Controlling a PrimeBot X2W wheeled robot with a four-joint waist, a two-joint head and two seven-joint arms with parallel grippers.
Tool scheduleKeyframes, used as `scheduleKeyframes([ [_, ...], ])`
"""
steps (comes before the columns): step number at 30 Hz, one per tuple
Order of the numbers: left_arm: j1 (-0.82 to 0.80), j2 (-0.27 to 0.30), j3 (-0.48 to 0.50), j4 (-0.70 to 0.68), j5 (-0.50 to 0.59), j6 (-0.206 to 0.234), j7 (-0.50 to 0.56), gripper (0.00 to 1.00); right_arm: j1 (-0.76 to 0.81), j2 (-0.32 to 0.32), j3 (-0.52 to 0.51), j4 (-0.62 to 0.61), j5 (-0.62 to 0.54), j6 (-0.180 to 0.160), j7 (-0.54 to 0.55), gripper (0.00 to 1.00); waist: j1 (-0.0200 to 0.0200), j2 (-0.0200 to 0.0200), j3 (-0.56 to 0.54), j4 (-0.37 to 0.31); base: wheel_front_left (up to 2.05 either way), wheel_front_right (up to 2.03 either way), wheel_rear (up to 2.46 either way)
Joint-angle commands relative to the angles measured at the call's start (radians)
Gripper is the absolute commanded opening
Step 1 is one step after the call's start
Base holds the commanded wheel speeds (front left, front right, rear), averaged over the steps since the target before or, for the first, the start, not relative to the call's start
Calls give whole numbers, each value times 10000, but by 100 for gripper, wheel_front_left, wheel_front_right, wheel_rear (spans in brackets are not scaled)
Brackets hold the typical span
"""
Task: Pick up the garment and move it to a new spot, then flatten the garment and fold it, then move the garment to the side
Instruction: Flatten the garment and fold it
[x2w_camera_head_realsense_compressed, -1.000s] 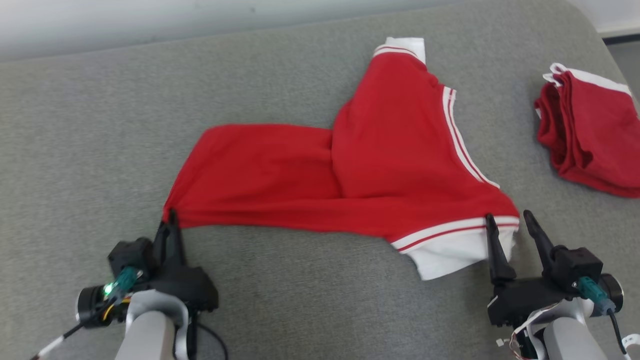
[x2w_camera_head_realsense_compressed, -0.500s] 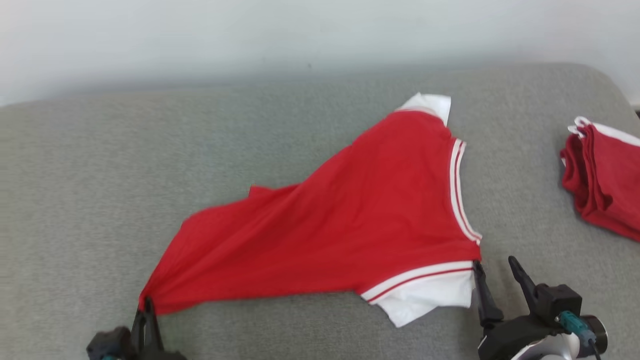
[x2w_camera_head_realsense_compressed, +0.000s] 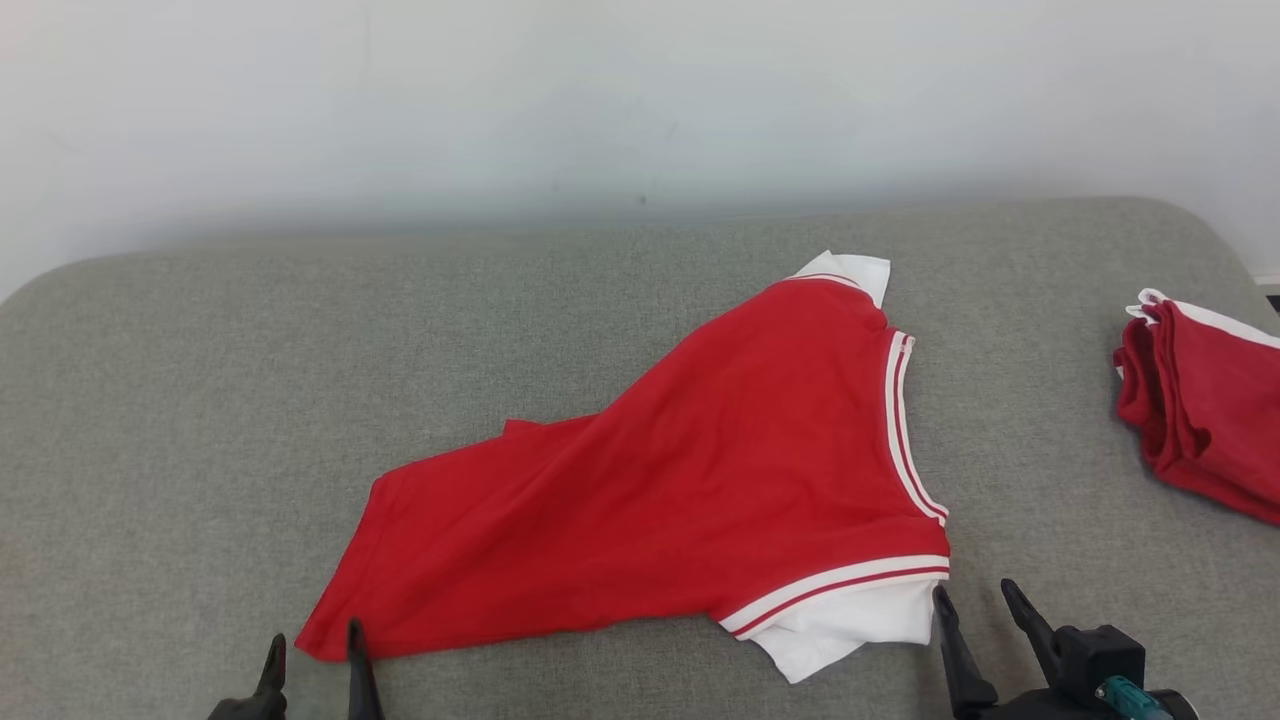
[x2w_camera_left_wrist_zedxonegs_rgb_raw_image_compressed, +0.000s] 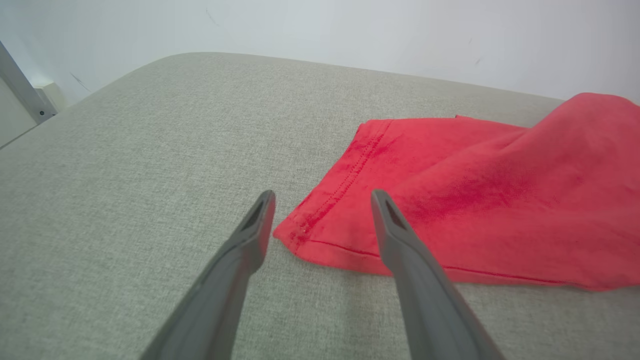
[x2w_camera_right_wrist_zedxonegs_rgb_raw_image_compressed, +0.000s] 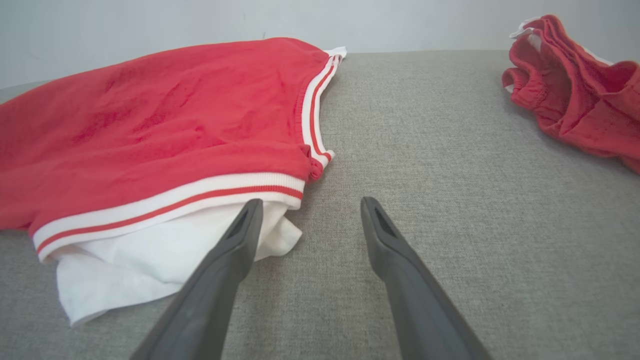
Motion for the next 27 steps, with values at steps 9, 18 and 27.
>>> scheduleKeyframes([
  [9, 313, 44, -242, -336, 188, -61, -30, 100, -556, 227, 213, 387, 204, -24, 2, 100, 2, 0, 51, 159, 0, 0, 0],
  [18, 265, 43, -277, -481, 206, -27, -28, 100, -1147, 113, 302, 1118, 321, -24, 0, 0, 2, 0, 187, 538, 0, 0, 0],
  [27, 208, 44, -530, -584, 68, 24, -30, 100, -1610, -211, 78, 797, 311, -24, 2, 0, 2, 0, 393, 890, 0, 0, 0],
])
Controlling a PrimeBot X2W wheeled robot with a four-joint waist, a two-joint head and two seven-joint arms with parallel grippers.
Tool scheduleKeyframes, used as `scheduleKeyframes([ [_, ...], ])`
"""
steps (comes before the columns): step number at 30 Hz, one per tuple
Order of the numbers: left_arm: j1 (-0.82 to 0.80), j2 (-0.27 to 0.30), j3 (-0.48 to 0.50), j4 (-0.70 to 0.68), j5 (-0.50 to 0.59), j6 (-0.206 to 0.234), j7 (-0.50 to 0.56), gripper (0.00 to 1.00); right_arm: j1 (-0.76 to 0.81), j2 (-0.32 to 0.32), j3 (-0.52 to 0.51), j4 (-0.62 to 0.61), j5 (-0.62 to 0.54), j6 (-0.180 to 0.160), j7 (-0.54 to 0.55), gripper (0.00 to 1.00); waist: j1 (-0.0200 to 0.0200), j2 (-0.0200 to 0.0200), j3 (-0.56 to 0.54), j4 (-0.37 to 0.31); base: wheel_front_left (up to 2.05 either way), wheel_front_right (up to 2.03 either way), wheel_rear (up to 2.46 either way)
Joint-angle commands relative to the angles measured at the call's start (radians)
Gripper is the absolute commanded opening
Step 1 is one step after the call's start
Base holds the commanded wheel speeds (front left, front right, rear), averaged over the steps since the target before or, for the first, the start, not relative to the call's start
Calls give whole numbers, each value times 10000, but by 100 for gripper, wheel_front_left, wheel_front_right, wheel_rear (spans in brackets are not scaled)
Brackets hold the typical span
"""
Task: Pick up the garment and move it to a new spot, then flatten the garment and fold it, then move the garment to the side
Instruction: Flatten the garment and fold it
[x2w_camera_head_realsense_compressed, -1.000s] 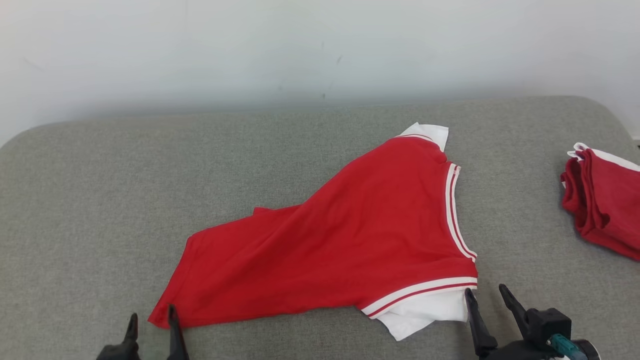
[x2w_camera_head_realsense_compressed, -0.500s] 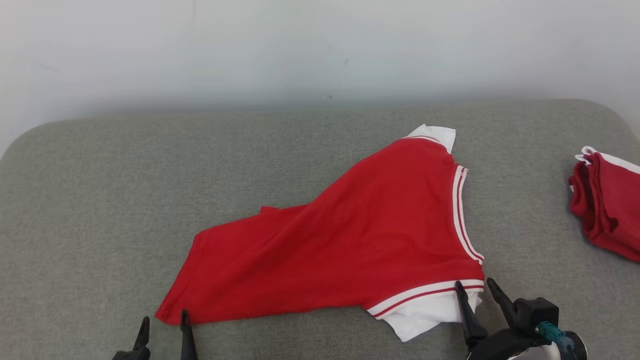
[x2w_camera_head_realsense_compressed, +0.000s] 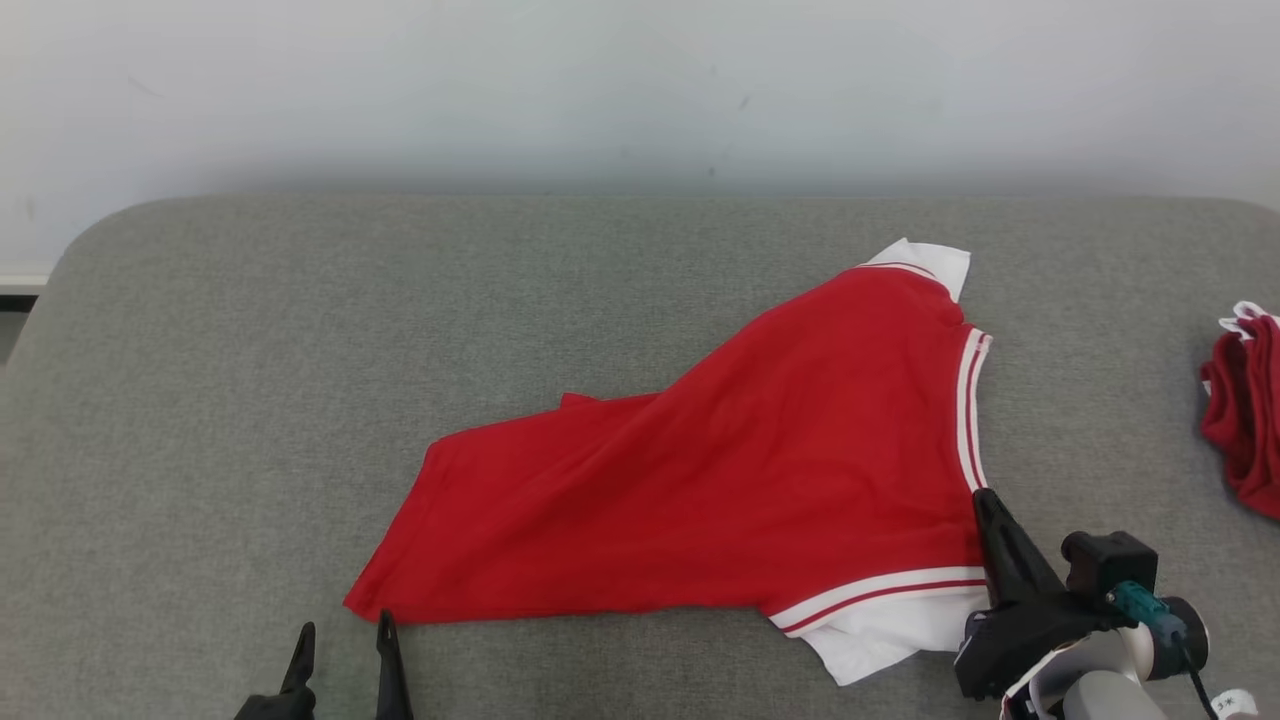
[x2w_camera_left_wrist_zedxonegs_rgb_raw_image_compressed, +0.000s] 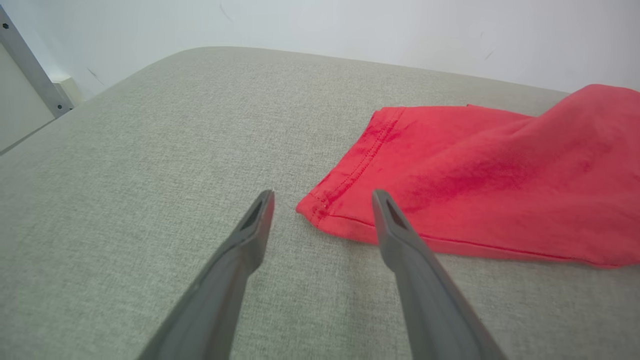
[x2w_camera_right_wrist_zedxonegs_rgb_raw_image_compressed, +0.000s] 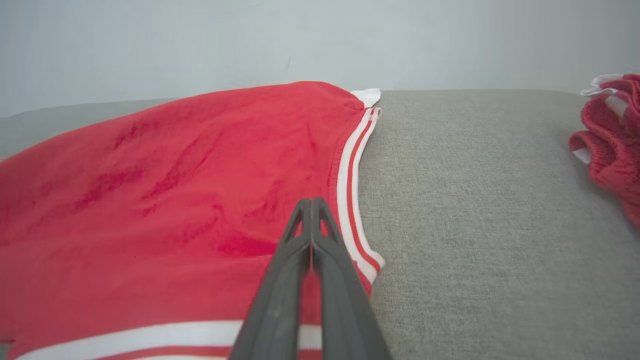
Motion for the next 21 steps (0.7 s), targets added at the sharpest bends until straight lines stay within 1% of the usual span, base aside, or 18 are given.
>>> scheduleKeyframes([
  [1, -60, 35, -15, -7, -7, 25, -32, 100, 70, 15, 1, -23, 49, -24, 4, 0, 0, 0, 46, 106, 0, 0, 0],
  [2, -61, 35, -39, -23, -18, 28, -32, 100, 158, 13, -38, -93, 54, -24, 4, 8, 0, 0, 49, 130, 0, 0, 0],
  [3, -49, 33, -34, -47, -30, 43, -32, 100, 266, 10, -98, -163, 79, -25, 4, 20, 0, 0, 53, 143, 0, 0, 0],
  [4, -25, 33, -8, -62, -31, 51, -30, 100, 374, 14, -129, -261, 87, -25, 2, 28, 0, 0, 53, 145, 0, 0, 0],
  [5, 12, 30, 14, -72, -26, 62, -32, 100, 499, 55, -178, -356, 101, -24, 2, 43, 0, 0, 40, 128, 0, 0, 0],
  [6, 62, 30, 42, -88, -16, 74, -30, 100, 627, 108, -242, -424, 151, -24, 2, 77, 0, 0, 27, 98, 0, 0, 0],
  [7, 117, 33, 76, -100, -2, 74, -32, 100, 729, 112, -300, -522, 176, -25, 2, 100, 0, 0, 8, 57, 0, 0, 0],
  [11, 186, 30, 136, -107, 117, 7, -30, 100, 1204, 175, -463, -760, 177, -24, 2, 100, 0, 0, -40, -123, 0, 0, 0],
  [14, 102, 32, 94, -118, 137, -38, -30, 100, 1369, 166, -389, -769, 247, -24, 4, 100, 0, 0, -35, -217, 0, 0, 0],
  [20, 20, 32, -5, -54, 156, -40, -30, 100, 1091, 201, 28, -401, 284, -24, 4, 100, 0, 0, 26, -259, 0, 0, 0],
  [21, 8, 32, -24, -51, 157, -36, -30, 100, 1030, 204, 74, -309, 305, -24, 2, 98, 0, 0, 39, -237, 0, 0, 0],
])
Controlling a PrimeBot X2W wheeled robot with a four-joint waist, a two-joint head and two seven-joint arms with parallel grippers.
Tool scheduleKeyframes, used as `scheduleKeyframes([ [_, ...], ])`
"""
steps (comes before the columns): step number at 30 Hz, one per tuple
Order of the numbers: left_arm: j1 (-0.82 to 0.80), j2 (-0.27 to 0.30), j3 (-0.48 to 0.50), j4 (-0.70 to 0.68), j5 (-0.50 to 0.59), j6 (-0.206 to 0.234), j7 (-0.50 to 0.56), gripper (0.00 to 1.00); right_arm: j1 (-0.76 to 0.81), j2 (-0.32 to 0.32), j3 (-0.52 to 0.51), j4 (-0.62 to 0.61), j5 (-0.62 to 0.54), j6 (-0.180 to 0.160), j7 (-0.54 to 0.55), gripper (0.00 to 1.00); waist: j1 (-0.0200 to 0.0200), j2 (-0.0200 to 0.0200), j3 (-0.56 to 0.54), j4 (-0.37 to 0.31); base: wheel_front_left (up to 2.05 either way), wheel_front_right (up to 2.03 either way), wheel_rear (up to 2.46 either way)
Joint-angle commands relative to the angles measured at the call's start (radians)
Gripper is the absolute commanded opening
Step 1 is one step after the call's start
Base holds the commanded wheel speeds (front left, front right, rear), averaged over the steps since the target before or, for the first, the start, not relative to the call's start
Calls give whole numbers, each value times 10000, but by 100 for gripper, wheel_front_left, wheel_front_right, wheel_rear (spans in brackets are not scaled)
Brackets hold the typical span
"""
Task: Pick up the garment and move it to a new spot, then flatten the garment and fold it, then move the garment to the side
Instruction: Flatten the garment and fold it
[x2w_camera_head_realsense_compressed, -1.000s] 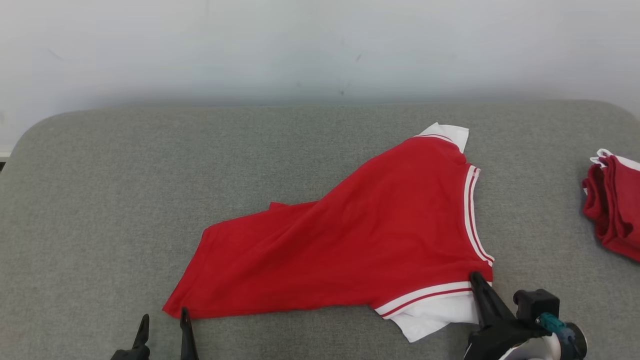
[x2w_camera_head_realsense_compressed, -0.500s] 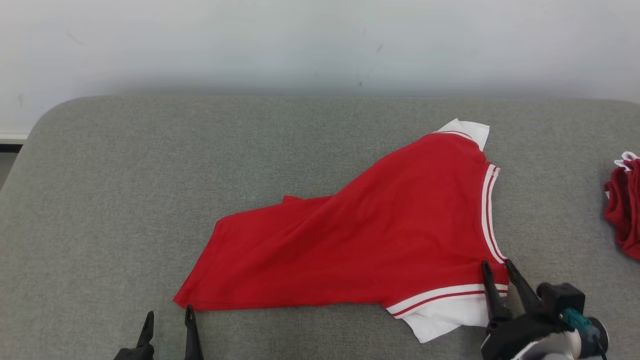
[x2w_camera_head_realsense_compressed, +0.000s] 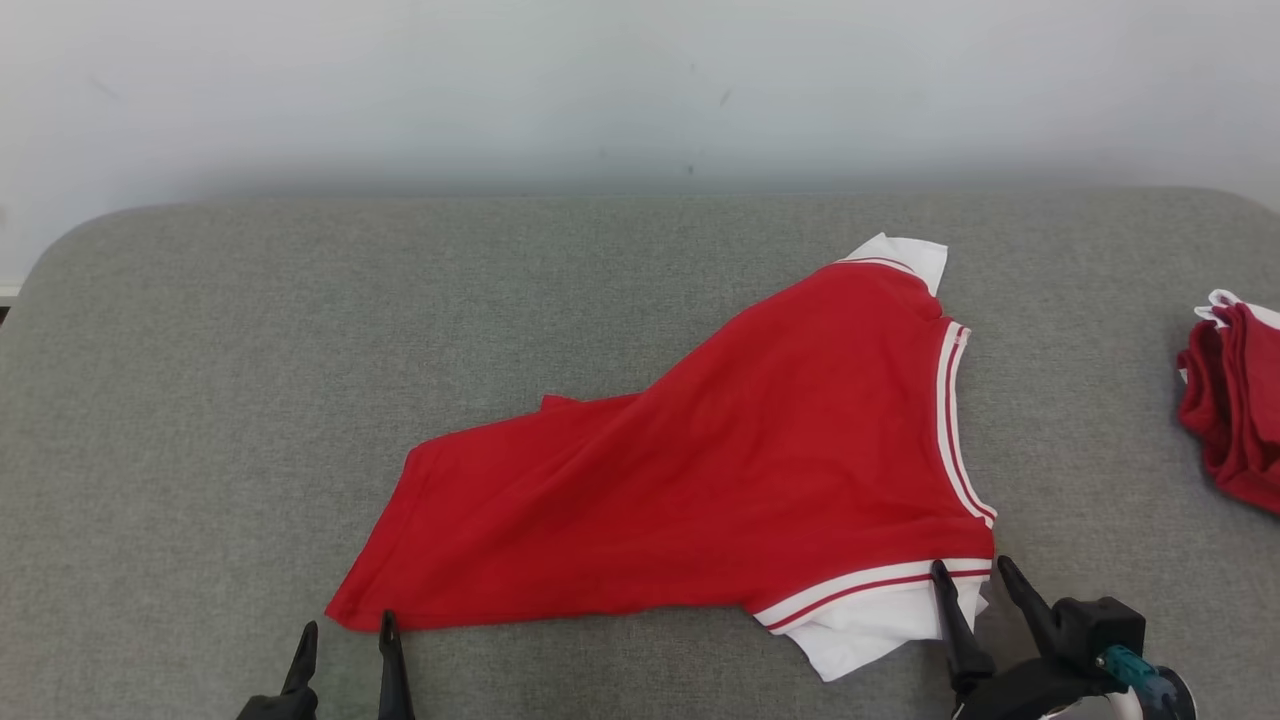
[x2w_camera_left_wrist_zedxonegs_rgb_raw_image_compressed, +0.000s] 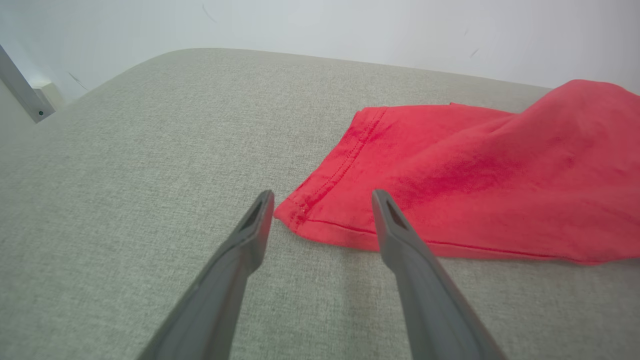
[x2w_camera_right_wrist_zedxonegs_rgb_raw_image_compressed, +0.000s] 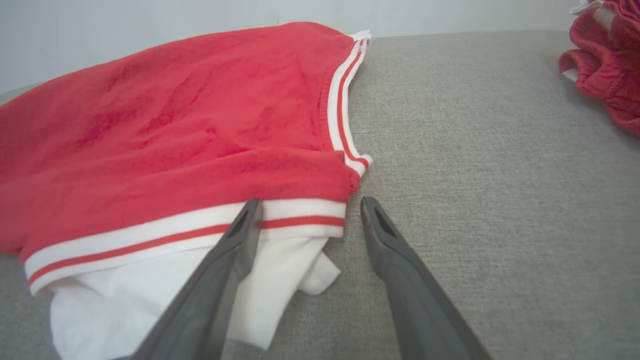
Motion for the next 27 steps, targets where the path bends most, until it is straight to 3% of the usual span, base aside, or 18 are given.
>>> scheduleKeyframes([
  [1, -35, 31, -30, 10, 80, 44, -28, 100, -184, 14, 95, 209, 61, -26, 0, 88, 0, 0, 41, 61, 0, 0, 0],
  [2, -32, 31, -31, 3, 70, 58, -30, 100, -268, 13, 144, 304, 77, -26, 0, 45, 0, 0, 57, 87, 0, 0, 0],
  [3, -32, 29, -59, -8, 72, 54, -28, 100, -379, -32, 178, 290, 40, -26, 0, 13, 0, 0, 83, 127, 0, 0, 0],
  [4, -33, 28, -51, -21, 71, 62, -30, 100, -451, -54, 195, 294, 24, -27, 2, 0, 0, 0, 109, 154, 0, 0, 0],
  [15, -151, 26, -193, -94, -25, 115, -30, 100, -1468, -343, 345, -236, -87, -26, 2, 0, 0, 0, 411, 492, 0, 0, 0],
  [20, -346, 30, -469, 16, -54, 96, -28, 100, -2663, -365, 436, 719, -538, -26, 1, 0, 0, 0, 496, 835, 0, 0, 0],
  [21, -379, 30, -505, 22, -61, 103, -28, 100, -2856, -312, 306, 974, -634, -27, 1, 19, 0, 0, 477, 900, 0, 0, 0],
  [22, -387, 30, -549, 29, -68, 108, -30, 100, -3037, -293, 119, 1177, -813, -27, 2, 46, 0, 0, 453, 956, 0, 0, 0],
  [23, -385, 30, -577, 26, -77, 119, -30, 100, -3175, -240, -70, 1358, -973, -27, 1, 100, 0, 0, 424, 993, 0, 0, 0],
  [27, -204, 31, -454, -68, -47, 158, -28, 100, -3125, 48, -799, 1228, -1478, -26, 2, 100, 0, 0, 157, 957, 0, 0, 0],
])
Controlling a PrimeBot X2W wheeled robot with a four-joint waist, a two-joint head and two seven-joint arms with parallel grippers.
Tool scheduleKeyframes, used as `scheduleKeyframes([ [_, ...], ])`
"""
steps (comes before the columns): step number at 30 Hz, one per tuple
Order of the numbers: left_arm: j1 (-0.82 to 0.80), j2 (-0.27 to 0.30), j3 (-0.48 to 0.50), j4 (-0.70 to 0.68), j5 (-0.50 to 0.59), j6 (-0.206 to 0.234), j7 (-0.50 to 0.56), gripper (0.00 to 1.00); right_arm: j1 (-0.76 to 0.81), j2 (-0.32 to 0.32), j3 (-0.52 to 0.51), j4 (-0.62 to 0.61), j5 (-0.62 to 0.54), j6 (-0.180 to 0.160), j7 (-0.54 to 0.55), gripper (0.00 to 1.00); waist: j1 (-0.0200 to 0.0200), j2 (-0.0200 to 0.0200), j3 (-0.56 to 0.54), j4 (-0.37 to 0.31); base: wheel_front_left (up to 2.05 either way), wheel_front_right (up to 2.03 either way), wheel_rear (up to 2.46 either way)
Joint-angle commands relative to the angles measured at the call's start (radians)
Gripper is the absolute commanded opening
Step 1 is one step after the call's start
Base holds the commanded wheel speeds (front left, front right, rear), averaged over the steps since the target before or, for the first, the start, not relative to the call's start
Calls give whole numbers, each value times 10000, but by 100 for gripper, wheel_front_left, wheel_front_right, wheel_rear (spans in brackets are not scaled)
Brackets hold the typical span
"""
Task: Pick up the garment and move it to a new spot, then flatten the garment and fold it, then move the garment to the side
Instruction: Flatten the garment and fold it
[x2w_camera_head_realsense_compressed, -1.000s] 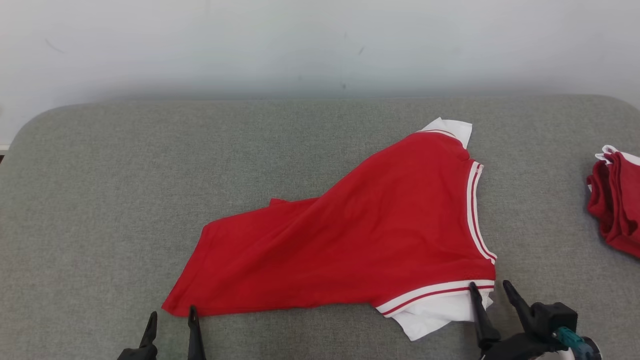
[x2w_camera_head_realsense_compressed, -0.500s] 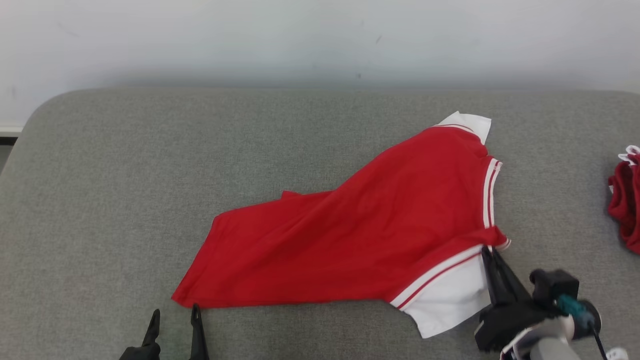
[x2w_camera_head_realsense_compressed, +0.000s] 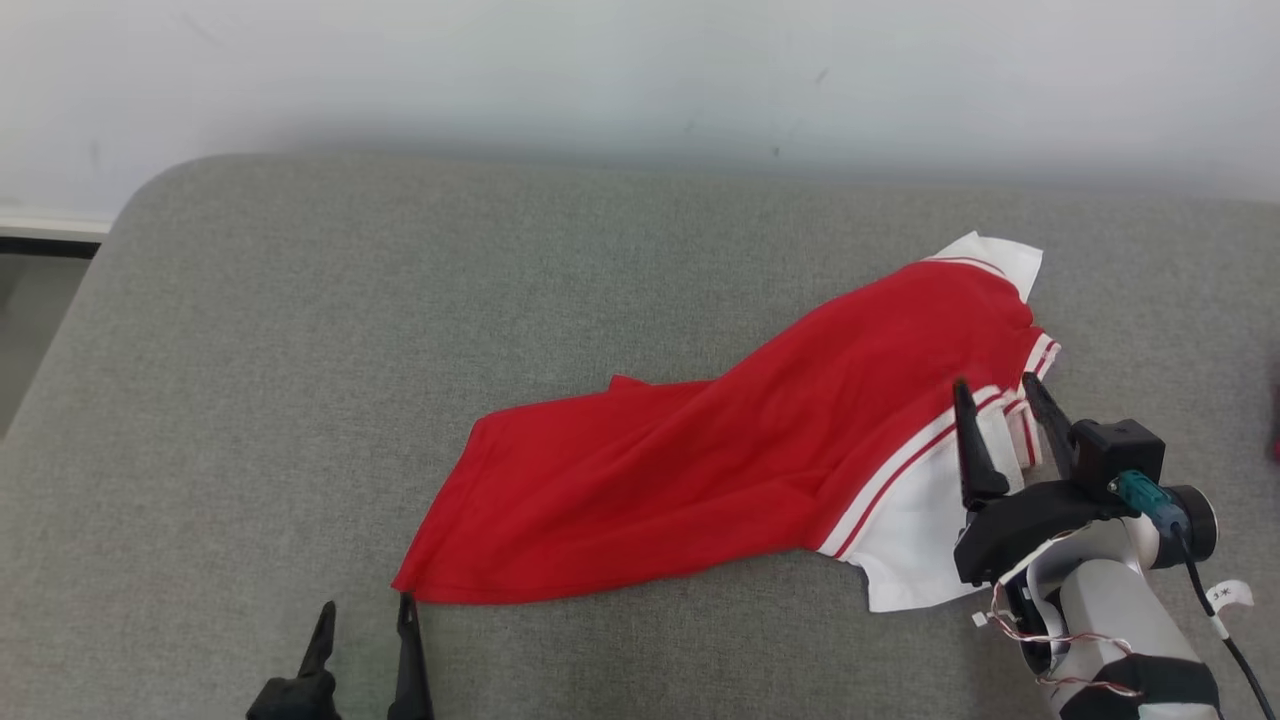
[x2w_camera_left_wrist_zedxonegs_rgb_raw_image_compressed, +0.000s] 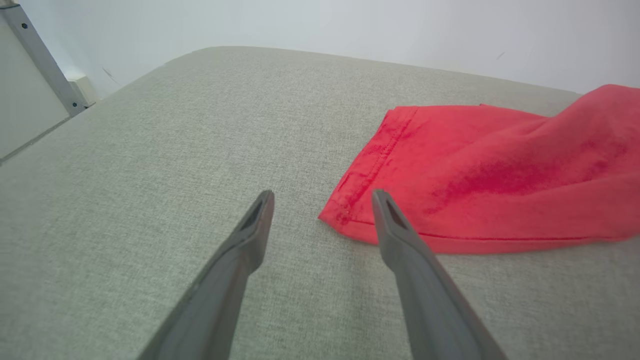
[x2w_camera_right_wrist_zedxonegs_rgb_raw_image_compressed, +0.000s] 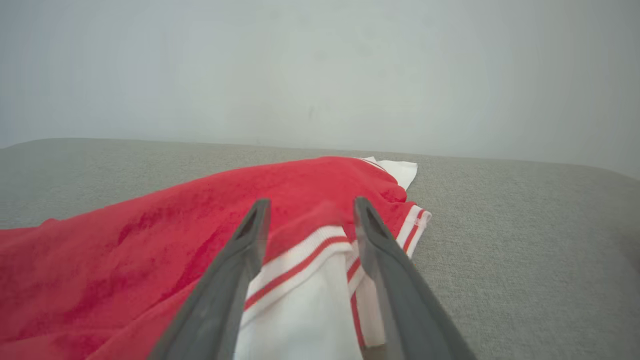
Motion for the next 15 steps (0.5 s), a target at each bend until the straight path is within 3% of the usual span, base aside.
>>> scheduleKeyframes([
  [1, 146, 30, 95, -25, 60, -6, -28, 100, 265, 81, -172, -146, -148, -25, 4, 100, -1, -1, -243, -105, 0, 0, 0],
  [15, 1004, 33, 1341, -243, 681, -351, -30, 100, 3446, 658, -795, -2270, -178, -25, 3, 100, -1, -1, -1303, -1356, 0, 0, 0],
])
